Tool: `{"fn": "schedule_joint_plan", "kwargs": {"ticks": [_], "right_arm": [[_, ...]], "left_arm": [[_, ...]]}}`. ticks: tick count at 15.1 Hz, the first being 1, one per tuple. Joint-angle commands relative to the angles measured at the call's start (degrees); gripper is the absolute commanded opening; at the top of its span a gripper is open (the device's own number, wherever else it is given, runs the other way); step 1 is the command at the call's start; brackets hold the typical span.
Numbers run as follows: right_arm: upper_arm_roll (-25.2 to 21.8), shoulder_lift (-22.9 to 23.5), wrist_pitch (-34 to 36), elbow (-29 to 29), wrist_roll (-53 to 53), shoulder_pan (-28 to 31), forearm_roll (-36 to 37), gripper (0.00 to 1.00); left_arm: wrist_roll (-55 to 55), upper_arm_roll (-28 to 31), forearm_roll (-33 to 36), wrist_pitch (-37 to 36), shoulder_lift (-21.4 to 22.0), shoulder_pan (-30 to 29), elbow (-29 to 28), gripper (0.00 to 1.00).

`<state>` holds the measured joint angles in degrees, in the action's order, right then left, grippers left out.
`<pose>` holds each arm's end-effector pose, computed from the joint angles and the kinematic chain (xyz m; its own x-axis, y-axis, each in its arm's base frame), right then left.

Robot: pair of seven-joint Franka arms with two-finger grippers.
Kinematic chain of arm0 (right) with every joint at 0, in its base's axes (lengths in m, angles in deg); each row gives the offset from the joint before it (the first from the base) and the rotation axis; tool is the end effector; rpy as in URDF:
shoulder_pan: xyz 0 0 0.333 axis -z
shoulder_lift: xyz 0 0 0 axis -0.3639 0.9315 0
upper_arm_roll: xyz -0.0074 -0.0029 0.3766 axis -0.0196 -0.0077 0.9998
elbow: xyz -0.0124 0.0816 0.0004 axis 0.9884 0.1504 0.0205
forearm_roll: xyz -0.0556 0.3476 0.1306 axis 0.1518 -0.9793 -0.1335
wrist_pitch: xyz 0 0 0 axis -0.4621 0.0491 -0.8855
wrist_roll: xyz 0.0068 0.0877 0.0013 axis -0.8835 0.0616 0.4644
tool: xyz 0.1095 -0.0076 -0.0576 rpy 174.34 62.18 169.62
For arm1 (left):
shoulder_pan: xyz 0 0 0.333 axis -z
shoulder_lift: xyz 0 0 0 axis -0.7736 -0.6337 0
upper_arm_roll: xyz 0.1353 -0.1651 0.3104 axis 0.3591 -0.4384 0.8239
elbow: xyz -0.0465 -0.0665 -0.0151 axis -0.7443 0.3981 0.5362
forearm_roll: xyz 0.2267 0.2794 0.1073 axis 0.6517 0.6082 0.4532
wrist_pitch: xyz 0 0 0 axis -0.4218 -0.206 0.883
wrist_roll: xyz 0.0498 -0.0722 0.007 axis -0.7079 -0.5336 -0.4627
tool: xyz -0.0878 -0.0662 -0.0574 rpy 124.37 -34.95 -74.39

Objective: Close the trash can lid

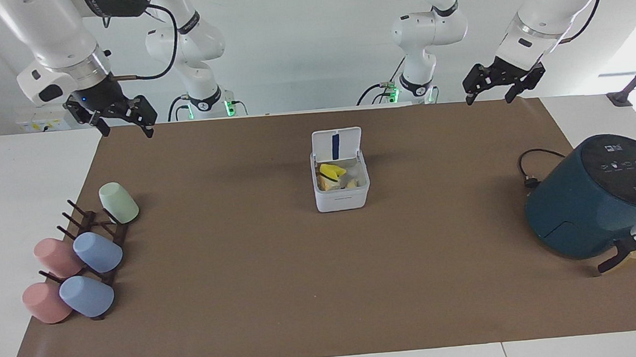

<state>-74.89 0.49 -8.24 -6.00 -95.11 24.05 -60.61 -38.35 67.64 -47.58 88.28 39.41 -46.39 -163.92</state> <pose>0.5188 -0.0060 0.6762 0.9885 -0.1319 -0.0744 -0.1295 -0.9909 0.0365 0.4838 -0.0735 0.6718 0.9907 -0.0831 -0.1076 -0.0802 -0.9963 0.0313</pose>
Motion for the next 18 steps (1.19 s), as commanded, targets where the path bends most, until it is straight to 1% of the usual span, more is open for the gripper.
{"fn": "schedule_joint_plan", "kwargs": {"ticks": [1, 10, 13, 14, 15, 16, 18], "right_arm": [[0.12, -1.21, -0.81, -1.59, 1.58, 0.54, -0.73, 1.0], [0.12, -1.21, -0.81, -1.68, 1.58, 0.63, -0.82, 1.0], [0.12, -1.21, -0.81, -1.59, 1.58, 0.63, -0.82, 1.0], [0.12, -1.21, -0.81, -1.68, 1.58, 0.63, -0.82, 1.0], [0.12, -1.21, -0.81, -1.68, 1.58, 0.63, -0.82, 1.0], [0.12, -1.21, -0.81, -1.68, 1.58, 0.63, -0.82, 1.0], [0.12, -1.21, -0.81, -1.68, 1.58, 0.63, -0.82, 1.0]], "left_arm": [[-0.03, 0.76, 0.69, 0.5, -0.33, 0.8, 0.6, 1.0], [-0.99, -0.11, -0.37, 1.39, 0.03, 1.68, 0.07, 1.0], [-6.07, -0.73, -1.33, 2.87, 0.55, 6.58, -0.8, 1.0], [-8.44, -0.73, -1.51, 4.1, 0.81, 8.69, -1.85, 0.91], [-11.86, -0.73, -1.86, 5.85, 1.69, 11.24, -3.43, 0.43], [-14.77, -0.73, -2.04, 7.61, 2.91, 13.96, -6.06, 0.0], [-17.24, -0.73, -2.21, 10.77, 5.38, 19.5, -11.33, 0.0]]}}
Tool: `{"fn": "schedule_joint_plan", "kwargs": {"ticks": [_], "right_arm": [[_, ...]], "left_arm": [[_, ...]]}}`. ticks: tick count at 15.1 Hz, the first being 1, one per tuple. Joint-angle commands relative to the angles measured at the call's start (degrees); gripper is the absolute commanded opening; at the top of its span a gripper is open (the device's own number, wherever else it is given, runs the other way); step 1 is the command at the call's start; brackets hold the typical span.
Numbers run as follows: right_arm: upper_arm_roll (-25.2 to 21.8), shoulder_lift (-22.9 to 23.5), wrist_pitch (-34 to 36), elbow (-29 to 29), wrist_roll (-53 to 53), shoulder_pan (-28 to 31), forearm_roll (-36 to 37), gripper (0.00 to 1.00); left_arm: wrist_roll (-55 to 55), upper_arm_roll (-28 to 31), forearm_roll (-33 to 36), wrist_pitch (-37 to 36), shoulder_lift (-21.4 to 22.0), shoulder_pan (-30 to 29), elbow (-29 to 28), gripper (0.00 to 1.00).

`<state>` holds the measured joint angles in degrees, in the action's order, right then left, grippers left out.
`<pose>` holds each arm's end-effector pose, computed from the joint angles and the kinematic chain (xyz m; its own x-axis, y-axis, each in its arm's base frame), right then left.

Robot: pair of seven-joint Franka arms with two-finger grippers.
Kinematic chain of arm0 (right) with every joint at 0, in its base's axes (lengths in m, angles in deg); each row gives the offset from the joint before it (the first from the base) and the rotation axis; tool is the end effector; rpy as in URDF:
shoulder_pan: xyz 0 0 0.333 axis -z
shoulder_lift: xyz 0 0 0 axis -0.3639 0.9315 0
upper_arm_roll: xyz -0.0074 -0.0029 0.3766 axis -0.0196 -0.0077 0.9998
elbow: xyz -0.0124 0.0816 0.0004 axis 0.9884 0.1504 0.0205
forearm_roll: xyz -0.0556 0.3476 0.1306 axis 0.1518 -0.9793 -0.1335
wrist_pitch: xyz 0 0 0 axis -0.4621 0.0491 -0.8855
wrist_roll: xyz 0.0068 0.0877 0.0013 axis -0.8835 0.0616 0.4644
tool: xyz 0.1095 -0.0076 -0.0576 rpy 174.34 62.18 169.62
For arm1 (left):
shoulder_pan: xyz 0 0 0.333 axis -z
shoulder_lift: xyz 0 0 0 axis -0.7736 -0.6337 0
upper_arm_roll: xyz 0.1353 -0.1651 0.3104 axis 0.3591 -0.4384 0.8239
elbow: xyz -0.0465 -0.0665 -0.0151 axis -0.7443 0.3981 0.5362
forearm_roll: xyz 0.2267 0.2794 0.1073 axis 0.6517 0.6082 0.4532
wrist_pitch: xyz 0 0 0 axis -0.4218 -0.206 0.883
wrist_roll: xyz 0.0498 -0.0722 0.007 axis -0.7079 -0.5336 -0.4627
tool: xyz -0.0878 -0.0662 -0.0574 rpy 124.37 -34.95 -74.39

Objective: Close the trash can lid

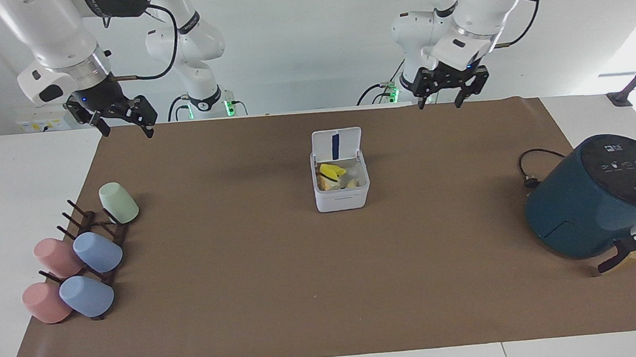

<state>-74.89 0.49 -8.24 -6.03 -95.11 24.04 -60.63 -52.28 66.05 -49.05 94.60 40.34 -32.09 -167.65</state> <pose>0.5188 -0.0059 0.6760 0.9884 -0.1317 -0.0749 -0.1293 -0.9909 0.0362 0.4489 -0.2091 0.6595 0.9917 -0.1133 -0.0601 -0.1108 -0.9929 0.0434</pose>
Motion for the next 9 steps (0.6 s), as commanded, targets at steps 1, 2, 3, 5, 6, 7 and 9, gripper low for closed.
{"fn": "schedule_joint_plan", "kwargs": {"ticks": [1, 2, 3, 5, 6, 7, 9], "right_arm": [[0.12, -1.21, -0.81, -1.64, 1.59, 0.64, -0.8, 1.0], [0.12, -1.21, -0.81, -1.64, 1.59, 0.64, -0.8, 1.0], [0.12, -1.21, -0.81, -1.64, 1.59, 0.64, -0.8, 1.0], [0.12, -1.21, -0.81, -1.64, 1.59, 0.64, -0.8, 1.0], [0.12, -1.21, -0.81, -1.55, 1.59, 0.64, -0.8, 1.0], [0.12, -1.21, -0.81, -1.64, 1.59, 0.64, -0.8, 1.0], [0.12, -1.21, -0.81, -1.55, 1.59, 0.64, -0.71, 1.0]], "left_arm": [[-4.72, 0.85, -1.26, 6.47, 5.6, 7.93, -10.41, 0.0], [-5.86, 0.85, -2.14, 8.49, 6.65, 10.04, -12.88, 0.0], [-6.83, 0.85, -2.32, 10.51, 7.62, 12.24, -15.42, 0.0], [-8.5, 0.85, -2.32, 12.9, 7.2, 15.93, -17.38, 0.0], [-10.25, 0.85, -2.32, 14.65, 6.75, 17.6, -18.17, 0.0], [-11.4, 0.85, -2.32, 17.45, 6.66, 18.4, -19.57, 0.0], [-12.46, 0.85, -2.32, 21.15, 6.14, 19.55, -20.98, 0.0]]}}
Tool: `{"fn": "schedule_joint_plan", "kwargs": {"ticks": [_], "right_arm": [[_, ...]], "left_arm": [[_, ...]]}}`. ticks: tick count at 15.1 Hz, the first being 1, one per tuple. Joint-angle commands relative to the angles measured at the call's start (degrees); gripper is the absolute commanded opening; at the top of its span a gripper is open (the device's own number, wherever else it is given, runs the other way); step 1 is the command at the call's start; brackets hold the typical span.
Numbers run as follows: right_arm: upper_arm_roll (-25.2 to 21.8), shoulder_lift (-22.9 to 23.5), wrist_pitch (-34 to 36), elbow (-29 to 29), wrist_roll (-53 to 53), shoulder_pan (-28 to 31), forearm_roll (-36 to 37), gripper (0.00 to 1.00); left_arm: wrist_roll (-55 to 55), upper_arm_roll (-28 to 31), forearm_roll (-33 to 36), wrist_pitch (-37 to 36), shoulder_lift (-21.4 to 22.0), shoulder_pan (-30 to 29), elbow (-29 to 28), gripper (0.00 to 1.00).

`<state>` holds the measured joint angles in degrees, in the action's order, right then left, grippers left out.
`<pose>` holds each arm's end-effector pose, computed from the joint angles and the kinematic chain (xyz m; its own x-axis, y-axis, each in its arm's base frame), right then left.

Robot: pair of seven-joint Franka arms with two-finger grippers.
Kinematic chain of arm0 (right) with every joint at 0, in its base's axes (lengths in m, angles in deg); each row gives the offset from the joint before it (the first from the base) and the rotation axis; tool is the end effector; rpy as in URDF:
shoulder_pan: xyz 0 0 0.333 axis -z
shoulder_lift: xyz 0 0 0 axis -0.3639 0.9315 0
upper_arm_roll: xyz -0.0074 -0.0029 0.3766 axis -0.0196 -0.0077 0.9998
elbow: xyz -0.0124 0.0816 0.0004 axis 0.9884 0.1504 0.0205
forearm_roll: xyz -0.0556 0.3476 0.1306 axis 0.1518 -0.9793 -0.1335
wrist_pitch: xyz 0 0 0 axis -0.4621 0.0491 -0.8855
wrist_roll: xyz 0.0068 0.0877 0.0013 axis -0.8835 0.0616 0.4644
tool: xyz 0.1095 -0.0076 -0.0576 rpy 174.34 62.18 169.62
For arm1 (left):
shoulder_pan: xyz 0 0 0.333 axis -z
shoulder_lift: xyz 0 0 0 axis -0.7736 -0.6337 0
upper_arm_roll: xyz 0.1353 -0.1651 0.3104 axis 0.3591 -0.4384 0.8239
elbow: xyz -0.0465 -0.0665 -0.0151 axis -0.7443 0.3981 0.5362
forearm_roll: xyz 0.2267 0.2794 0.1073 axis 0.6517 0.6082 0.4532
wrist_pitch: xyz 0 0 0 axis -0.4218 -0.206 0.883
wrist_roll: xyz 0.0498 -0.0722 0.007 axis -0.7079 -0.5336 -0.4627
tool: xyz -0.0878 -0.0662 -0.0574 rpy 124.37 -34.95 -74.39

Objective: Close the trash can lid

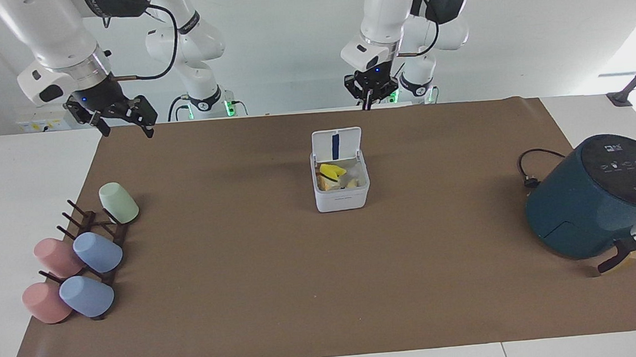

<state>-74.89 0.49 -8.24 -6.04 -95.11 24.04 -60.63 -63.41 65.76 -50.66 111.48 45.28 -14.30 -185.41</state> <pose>0.5188 -0.0059 0.6759 0.9884 -0.1317 -0.0751 -0.1293 -0.9909 0.0363 0.3478 -0.3275 0.5843 0.9782 -0.2071 -0.0139 -0.2054 -0.9755 0.0785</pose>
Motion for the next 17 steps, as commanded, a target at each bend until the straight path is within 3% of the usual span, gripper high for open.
{"fn": "schedule_joint_plan", "kwargs": {"ticks": [1, 4, 17], "right_arm": [[0.12, -1.21, -0.81, -1.55, 1.59, 0.64, -0.79, 1.0], [0.12, -1.21, -0.81, -1.55, 1.59, 0.64, -0.8, 1.0], [0.12, -1.21, -0.81, -1.63, 1.59, 0.64, -0.8, 1.0]], "left_arm": [[-1.51, 1.15, -0.72, 5.42, 0.15, 1.94, -3.32, 0.0], [-1.77, 1.15, -0.72, 9.2, -2.84, 3.17, -3.23, 0.0], [-1.42, 1.41, -0.72, 14.22, -6.89, -0.51, 0.37, 0.0]]}}
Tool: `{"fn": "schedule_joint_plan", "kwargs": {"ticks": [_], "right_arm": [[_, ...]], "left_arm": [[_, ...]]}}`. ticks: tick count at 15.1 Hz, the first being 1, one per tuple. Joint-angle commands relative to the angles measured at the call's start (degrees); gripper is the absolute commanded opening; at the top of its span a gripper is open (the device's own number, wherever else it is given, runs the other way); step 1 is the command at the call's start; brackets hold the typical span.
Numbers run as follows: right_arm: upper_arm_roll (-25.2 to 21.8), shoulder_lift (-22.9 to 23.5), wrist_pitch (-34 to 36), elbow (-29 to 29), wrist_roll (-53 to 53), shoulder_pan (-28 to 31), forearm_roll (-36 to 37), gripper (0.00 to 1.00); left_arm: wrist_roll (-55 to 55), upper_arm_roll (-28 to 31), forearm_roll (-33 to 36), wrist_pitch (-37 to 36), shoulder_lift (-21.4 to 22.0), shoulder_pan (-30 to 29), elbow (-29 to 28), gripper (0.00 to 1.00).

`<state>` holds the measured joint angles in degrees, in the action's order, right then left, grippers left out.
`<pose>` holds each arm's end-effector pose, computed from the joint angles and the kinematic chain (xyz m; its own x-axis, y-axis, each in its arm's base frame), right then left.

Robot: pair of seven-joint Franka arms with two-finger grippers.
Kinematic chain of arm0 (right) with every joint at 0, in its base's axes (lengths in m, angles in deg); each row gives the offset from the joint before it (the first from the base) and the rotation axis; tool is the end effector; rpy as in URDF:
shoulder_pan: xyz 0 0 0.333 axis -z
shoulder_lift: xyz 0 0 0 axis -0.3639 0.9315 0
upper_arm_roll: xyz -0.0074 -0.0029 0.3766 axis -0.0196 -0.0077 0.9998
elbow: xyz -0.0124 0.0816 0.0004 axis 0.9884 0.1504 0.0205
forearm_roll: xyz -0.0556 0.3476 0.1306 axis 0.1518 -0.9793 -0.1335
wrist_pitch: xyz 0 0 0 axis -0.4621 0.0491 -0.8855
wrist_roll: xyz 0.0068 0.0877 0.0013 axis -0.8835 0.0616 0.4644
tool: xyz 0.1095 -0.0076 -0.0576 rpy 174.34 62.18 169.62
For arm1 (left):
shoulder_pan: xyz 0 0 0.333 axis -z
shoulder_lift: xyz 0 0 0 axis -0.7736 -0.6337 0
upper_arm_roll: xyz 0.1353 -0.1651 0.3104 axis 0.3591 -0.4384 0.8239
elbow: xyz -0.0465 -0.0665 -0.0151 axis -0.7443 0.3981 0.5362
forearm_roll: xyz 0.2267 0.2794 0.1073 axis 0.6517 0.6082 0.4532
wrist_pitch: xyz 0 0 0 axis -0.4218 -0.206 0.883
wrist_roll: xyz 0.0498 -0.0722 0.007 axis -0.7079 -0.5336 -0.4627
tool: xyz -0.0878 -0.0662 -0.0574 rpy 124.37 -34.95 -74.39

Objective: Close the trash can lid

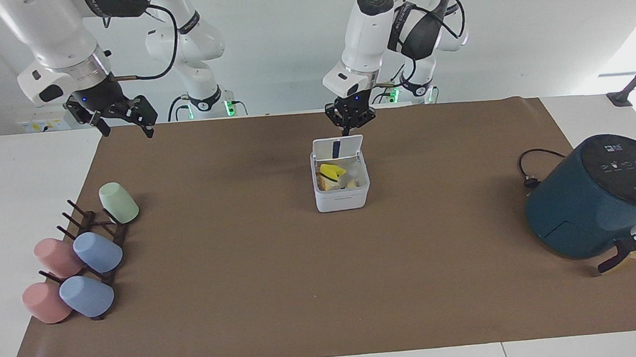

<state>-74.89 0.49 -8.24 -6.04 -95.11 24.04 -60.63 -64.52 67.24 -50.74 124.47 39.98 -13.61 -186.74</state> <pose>0.5188 -0.0059 0.6759 0.9884 -0.1317 -0.0751 -0.1293 -0.9909 0.0363 0.3892 -0.3479 0.5495 0.9852 -0.1538 0.0762 -0.1633 -0.9766 0.1399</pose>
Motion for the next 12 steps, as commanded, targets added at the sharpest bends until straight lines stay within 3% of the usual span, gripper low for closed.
{"fn": "schedule_joint_plan", "kwargs": {"ticks": [1, 12], "right_arm": [[0.12, -1.21, -0.81, -1.55, 1.58, 0.64, -0.8, 1.0], [0.12, -1.21, -0.81, -1.54, 1.58, 0.64, -0.79, 1.0]], "left_arm": [[-0.31, -0.07, -0.63, 1.58, -2.47, -1.47, 2.14, 0.0], [0.12, 0.02, -0.63, 8.26, -10.47, -2.0, 3.73, 0.0]]}}
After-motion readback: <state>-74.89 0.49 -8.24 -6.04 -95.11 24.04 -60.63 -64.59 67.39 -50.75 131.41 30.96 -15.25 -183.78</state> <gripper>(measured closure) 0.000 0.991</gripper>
